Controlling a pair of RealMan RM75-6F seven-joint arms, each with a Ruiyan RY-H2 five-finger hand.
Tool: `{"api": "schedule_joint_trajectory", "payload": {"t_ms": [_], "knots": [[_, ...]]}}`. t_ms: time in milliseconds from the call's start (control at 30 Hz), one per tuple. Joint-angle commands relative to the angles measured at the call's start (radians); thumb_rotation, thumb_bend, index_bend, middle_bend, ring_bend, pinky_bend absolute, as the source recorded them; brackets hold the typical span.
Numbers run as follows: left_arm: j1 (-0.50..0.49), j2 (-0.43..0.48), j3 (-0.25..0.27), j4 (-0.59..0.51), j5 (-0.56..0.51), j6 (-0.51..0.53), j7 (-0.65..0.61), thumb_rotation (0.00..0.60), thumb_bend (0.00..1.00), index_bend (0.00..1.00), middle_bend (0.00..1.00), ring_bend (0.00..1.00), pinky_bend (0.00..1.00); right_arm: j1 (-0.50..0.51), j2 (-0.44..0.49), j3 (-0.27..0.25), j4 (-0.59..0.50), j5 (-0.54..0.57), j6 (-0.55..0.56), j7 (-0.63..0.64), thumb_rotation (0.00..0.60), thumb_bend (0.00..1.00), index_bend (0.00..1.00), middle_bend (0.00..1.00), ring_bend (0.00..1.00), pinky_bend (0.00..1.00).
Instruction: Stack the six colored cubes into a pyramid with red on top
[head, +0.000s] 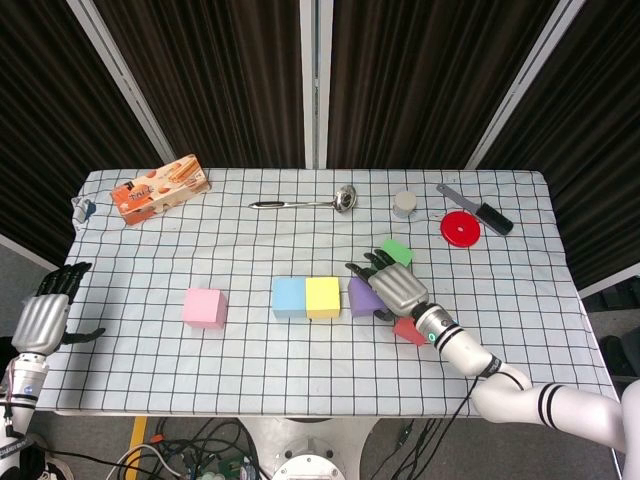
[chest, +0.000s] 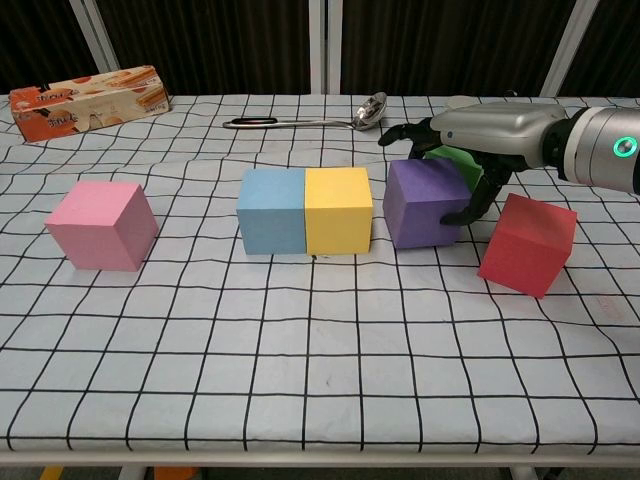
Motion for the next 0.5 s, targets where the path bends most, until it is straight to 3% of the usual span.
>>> {"api": "schedule_joint_trajectory", "payload": {"t_ms": [33,500], "knots": [[0.001,0.001,-0.002,0.004,0.003,-0.005,-0.007,0.600,0.00,0.04,0.04,0.00,0.07,0.004,-0.007,0.008,-0.002,0.013,0.010,-0.004,0.600,0.30,0.00,0.51,0.01,0.00],[0.010,0.008,-0.004,0.019,0.017,-0.024,-0.049,0.600,0.00,0.04,0.02,0.00,0.07,0.056,-0.033,0.018,-0.011,0.133,-0.026,-0.064,0.600,0.30,0.00,0.52,0.02,0.00]]}}
